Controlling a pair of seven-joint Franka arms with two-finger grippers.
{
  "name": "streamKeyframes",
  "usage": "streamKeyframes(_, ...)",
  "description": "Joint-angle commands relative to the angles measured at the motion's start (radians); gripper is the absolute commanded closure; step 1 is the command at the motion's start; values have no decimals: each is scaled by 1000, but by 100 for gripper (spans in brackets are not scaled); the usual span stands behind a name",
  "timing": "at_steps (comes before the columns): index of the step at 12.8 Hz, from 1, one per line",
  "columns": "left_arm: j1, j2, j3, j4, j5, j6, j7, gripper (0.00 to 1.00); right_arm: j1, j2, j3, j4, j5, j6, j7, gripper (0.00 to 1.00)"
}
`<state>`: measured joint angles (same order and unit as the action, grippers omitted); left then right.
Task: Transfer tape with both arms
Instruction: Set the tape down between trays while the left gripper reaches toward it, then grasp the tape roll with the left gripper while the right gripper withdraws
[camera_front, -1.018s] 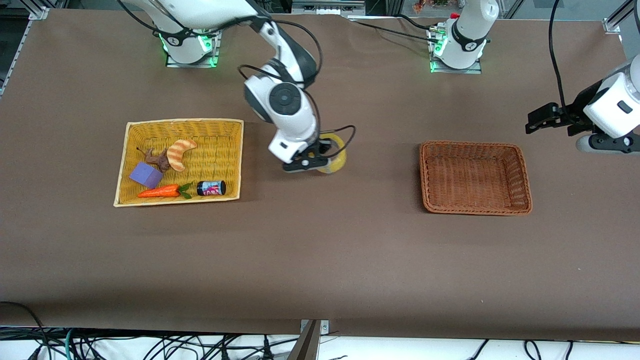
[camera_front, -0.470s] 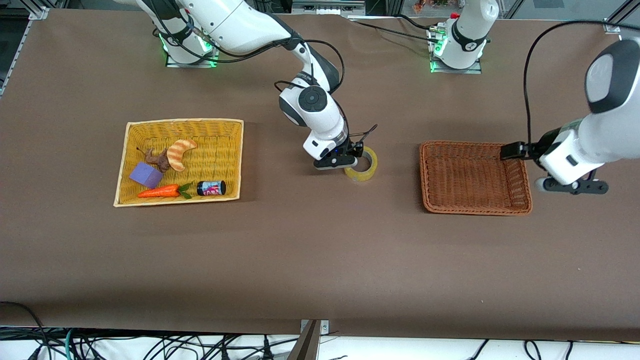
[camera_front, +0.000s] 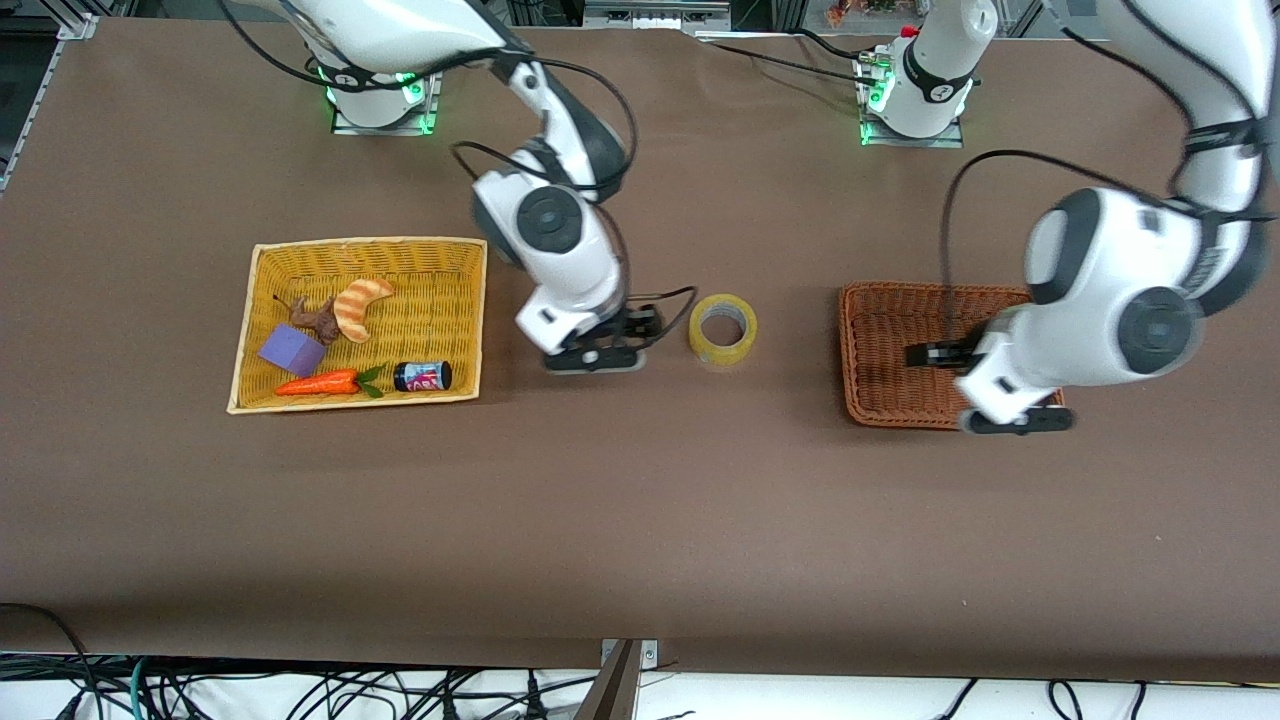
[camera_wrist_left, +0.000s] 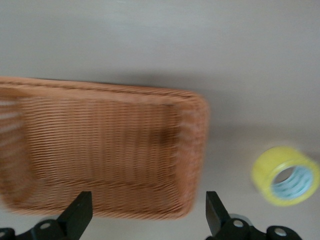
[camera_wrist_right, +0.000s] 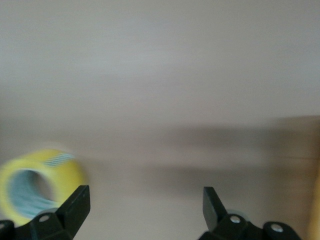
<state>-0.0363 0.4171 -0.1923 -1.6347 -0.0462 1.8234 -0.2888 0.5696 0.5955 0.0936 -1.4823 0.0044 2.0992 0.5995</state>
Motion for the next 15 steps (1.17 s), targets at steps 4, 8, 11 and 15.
streamKeyframes(4, -8, 37, -203, -183, -18, 299, -327, 0, -2, -160, -279, -30, 5, -318, -370, 0)
streamKeyframes(8, -65, 91, -219, -212, -11, 404, -377, 0, -16, -247, -403, -23, 17, -349, -590, 0)
streamKeyframes(11, -92, 88, -220, -324, -9, 560, -388, 0, -155, -354, -382, -32, 16, -335, -586, 0)
streamKeyframes(15, -105, 85, -254, -369, 132, 576, -505, 0, -414, -535, -166, -180, -14, -433, -590, 0)
